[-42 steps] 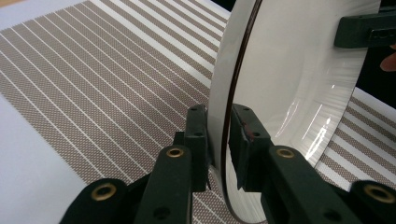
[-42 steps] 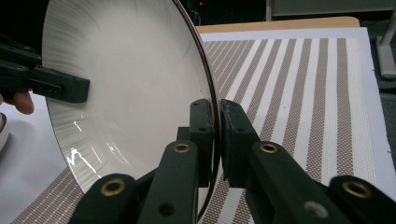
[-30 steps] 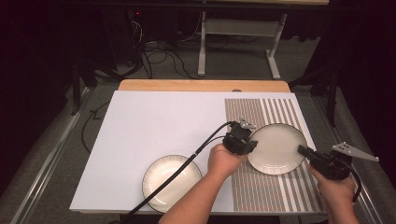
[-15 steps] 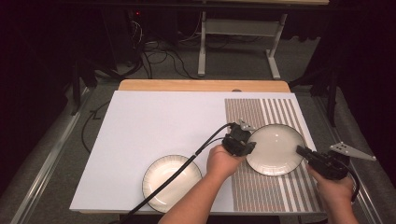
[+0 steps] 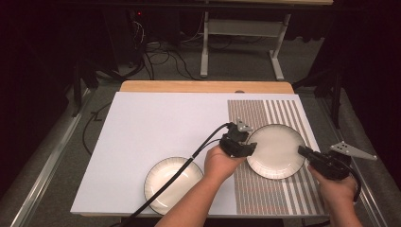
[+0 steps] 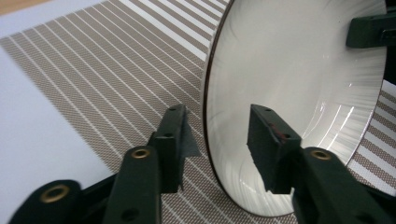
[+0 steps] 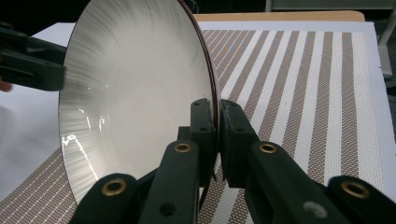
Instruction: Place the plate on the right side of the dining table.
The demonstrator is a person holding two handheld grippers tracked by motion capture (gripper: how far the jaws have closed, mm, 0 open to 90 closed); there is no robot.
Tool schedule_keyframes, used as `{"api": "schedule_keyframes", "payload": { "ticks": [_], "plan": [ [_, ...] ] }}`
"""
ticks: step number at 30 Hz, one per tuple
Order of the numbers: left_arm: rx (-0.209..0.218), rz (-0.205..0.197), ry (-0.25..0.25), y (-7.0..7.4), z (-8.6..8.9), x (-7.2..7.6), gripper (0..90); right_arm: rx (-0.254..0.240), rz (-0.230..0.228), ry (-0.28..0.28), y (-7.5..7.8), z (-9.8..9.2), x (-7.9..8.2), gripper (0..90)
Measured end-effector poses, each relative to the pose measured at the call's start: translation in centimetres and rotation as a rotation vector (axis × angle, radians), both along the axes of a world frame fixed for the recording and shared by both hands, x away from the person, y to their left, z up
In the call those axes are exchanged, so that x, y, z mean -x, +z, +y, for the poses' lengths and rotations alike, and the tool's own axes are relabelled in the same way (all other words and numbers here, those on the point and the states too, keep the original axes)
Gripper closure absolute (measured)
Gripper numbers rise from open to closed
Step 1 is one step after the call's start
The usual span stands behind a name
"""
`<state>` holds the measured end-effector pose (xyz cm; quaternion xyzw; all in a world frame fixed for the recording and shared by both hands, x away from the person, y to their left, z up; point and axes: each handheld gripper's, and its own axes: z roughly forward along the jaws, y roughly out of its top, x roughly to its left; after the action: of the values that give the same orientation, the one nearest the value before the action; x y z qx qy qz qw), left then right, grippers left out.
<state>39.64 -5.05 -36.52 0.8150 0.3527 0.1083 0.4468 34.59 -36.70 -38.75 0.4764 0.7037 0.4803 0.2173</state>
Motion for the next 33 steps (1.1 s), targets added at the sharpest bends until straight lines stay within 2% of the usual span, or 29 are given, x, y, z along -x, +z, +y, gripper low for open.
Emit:
{"api": "schedule_keyframes", "payload": {
  "ticks": [6, 12, 17, 21, 25, 33],
  "plan": [
    [0.059, -0.036, 0.013, 1.1, 2.7, 1.3, 46.1, 0.002, 0.013, -0.01, 0.0, 0.1, -0.2, 87.0],
    [0.071, -0.088, 0.048, 2.5, 6.0, 3.1, 35.4, 0.019, 0.023, -0.016, 0.2, 0.4, -0.4, 86.9],
    [0.081, -0.098, 0.084, 3.3, 9.0, 3.9, 28.5, 0.027, 0.029, -0.021, 0.3, 0.6, -0.6, 86.8],
    [0.108, -0.109, 0.109, 3.5, 11.8, 4.6, 22.9, 0.031, 0.039, -0.027, 0.3, 0.7, -0.8, 86.6],
    [0.118, -0.137, 0.143, 3.3, 14.7, 5.3, 18.4, 0.041, 0.048, -0.032, 0.4, 0.9, -1.1, 86.4],
    [0.105, -0.189, 0.193, 2.5, 19.4, 6.8, 15.1, 0.05, 0.065, -0.044, 0.4, 1.1, -1.5, 86.0]
  ]
}}
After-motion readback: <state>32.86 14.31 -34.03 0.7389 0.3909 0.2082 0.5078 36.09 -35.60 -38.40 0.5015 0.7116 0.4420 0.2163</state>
